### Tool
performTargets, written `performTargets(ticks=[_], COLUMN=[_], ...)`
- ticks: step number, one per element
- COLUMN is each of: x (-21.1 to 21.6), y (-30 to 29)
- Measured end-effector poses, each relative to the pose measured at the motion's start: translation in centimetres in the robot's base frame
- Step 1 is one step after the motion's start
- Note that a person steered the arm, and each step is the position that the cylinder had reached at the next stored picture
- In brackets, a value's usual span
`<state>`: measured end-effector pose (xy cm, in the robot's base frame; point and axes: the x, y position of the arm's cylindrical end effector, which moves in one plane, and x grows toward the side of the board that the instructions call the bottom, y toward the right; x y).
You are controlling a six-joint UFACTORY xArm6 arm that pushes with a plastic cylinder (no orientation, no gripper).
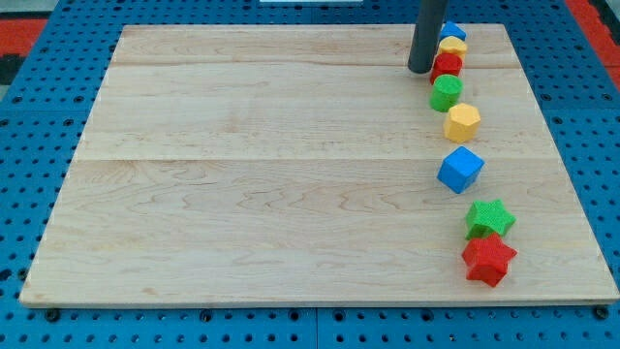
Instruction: Slightly move the green circle above the yellow hexagon
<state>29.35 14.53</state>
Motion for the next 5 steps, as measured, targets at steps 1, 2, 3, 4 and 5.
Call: performTargets(ticks=[1,2,3,4,5], x=[0.0,0.5,2.3,4.3,4.7], y=[0.0,-0.5,0.9,0.6,0.9])
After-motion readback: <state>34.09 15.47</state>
